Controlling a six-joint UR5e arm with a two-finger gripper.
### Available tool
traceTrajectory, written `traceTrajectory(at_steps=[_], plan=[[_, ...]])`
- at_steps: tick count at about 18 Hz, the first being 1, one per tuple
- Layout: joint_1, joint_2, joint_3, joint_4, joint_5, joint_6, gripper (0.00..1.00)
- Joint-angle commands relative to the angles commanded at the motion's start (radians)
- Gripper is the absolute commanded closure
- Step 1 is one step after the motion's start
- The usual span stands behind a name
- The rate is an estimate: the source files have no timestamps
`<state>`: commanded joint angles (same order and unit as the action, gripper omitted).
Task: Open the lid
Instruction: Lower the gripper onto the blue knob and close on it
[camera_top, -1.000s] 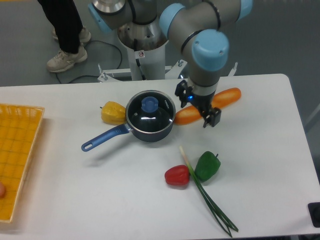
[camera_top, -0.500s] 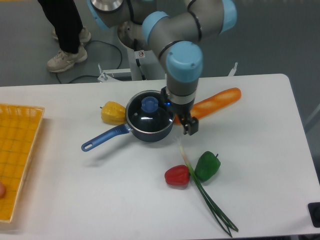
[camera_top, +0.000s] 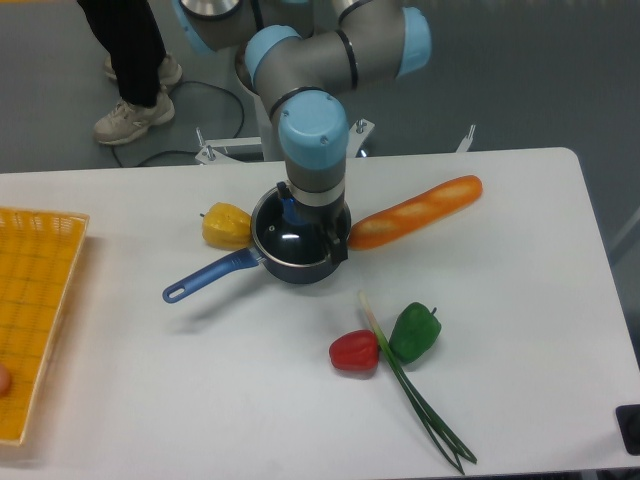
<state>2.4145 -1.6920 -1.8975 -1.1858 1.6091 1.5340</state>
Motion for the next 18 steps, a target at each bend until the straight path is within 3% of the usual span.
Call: traceTrajectory(at_steps=[9, 14, 18], plan=[[-0.021, 0.067, -0.064, 0.006, -0.002, 0.008, 0.0], [-0.025, 0.091, -0.115, 0.075, 0.002, 0.008, 0.0], [-0.04, 0.089, -0.123, 0.08, 0.037, 0.005, 0.0]])
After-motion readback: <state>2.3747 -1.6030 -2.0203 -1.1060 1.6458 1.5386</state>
